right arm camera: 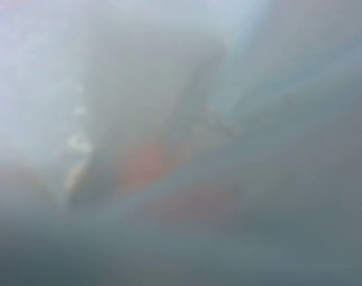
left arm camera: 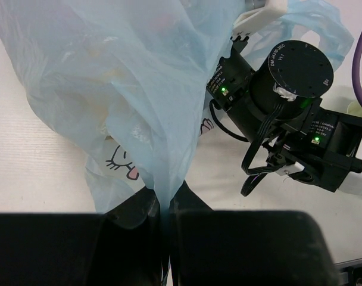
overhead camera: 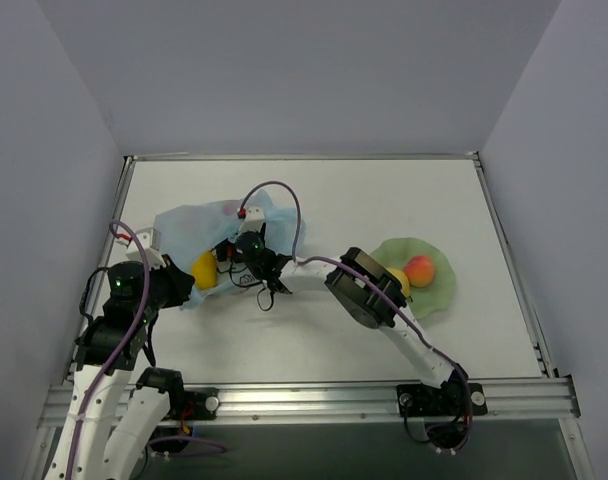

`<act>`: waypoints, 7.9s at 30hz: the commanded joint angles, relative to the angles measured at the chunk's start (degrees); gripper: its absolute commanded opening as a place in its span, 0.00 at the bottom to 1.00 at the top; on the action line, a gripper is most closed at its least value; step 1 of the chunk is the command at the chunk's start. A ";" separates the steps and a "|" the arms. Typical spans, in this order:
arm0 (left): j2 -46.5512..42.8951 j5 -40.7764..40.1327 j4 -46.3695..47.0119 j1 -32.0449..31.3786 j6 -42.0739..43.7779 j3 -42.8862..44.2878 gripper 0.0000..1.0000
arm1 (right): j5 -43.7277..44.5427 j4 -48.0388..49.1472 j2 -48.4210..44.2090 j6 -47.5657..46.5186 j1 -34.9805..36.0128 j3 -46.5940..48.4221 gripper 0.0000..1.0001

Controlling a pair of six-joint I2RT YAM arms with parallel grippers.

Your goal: Take the fake fruits out of the plastic bag

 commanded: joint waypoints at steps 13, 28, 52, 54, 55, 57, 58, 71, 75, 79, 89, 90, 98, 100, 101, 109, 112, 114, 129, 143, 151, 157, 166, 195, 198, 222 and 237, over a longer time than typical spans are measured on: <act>-0.02 0.66 1.41 0.41 0.07 2.37 0.02 | -5.63 11.93 -23.17 -3.86 3.79 -20.80 0.35; -0.81 0.84 1.58 1.91 -0.02 2.19 0.03 | 17.95 -3.66 -65.96 -7.48 7.85 -52.69 0.31; -2.39 2.68 1.93 2.35 0.07 2.11 0.02 | 9.13 -19.10 -71.19 -1.40 -32.32 -57.83 0.36; -2.48 2.68 1.85 2.26 0.07 2.19 0.02 | 9.39 -18.14 -69.07 -0.70 -32.41 -58.08 0.38; -2.39 2.77 1.93 2.35 0.07 2.11 0.02 | 9.05 -17.79 -68.81 -0.52 -32.50 -58.96 0.40; -2.39 2.94 2.02 2.35 0.07 2.11 0.02 | 9.83 -17.52 -69.76 0.18 -32.41 -60.01 0.48; -2.30 3.03 2.02 2.35 0.07 2.11 0.02 | 11.05 -17.34 -70.73 0.27 -32.41 -61.41 0.52; -2.13 2.68 1.93 2.43 -0.02 2.11 0.02 | 12.65 -25.51 -81.89 -2.37 -32.68 -59.67 0.97; -2.04 2.60 1.93 2.52 -0.02 2.11 0.02 | 10.64 -27.27 -84.79 -2.63 -32.42 -59.41 0.81; -1.77 2.59 1.93 2.70 -0.02 2.19 0.02 | -2.77 -26.14 -86.03 -2.90 -30.05 -56.26 0.46; -0.72 2.42 1.67 4.54 0.15 2.37 0.02 | -5.98 -8.04 -57.76 -5.45 -2.54 -43.00 0.26; -0.72 2.25 1.67 4.63 0.24 2.37 0.02 | -6.07 -5.42 -55.38 -5.45 -0.10 -41.40 0.26; 0.60 2.33 1.49 5.16 0.24 2.46 0.02 | -10.37 6.73 -28.33 -6.33 5.73 -24.27 0.35; 1.12 2.42 1.49 5.25 0.33 2.55 0.02 | -13.18 9.72 -22.87 -5.45 5.73 -19.88 0.44; 1.39 2.42 1.58 5.33 0.33 2.55 0.02 | -13.71 10.34 -21.10 -4.92 5.73 -18.20 0.55; 1.83 3.38 1.93 5.60 0.33 2.46 0.02 | -13.46 4.90 -5.72 -6.41 5.73 -2.56 0.91; 2.00 3.74 2.11 5.69 0.33 2.37 0.02 | -12.67 1.74 -1.32 -6.59 5.82 3.60 0.94; 2.09 3.91 2.11 5.51 0.33 2.37 0.02 | -12.32 -0.46 0.71 -6.33 5.82 7.29 0.96; 1.57 4.09 2.20 5.34 0.33 2.19 0.02 | -6.78 3.22 -4.97 -7.91 6.61 0.99 0.30; 0.51 3.13 2.11 5.60 0.15 2.19 0.02 | -2.74 10.96 -34.95 -7.47 9.33 -30.65 0.30; -0.89 4.09 2.55 5.60 0.15 2.02 0.02 | 19.01 -1.29 -65.26 -7.30 8.29 -52.78 0.29; -2.21 4.97 2.81 5.42 0.15 1.84 0.02 | 32.24 -29.76 -89.78 8.86 -0.49 -62.73 0.29; -2.21 4.79 2.64 4.81 0.15 1.84 0.02 | 30.92 -42.38 -100.01 15.10 -14.74 -66.71 0.29; -2.04 4.62 2.55 4.46 0.15 1.93 0.02 | 20.06 -34.44 -96.84 7.67 -19.41 -62.05 0.77; -1.86 4.35 2.46 4.54 0.15 1.93 0.02 | 6.44 -23.37 -90.89 0.72 -13.97 -60.38 0.71; 4.11 7.69 6.77 5.34 -2.75 6.76 0.02 | -4.75 7.97 -15.99 -15.73 -0.77 -15.38 0.37; 6.66 8.22 10.11 3.93 -6.17 3.95 0.02 | -8.35 0.86 3.35 -12.31 -5.26 10.01 0.98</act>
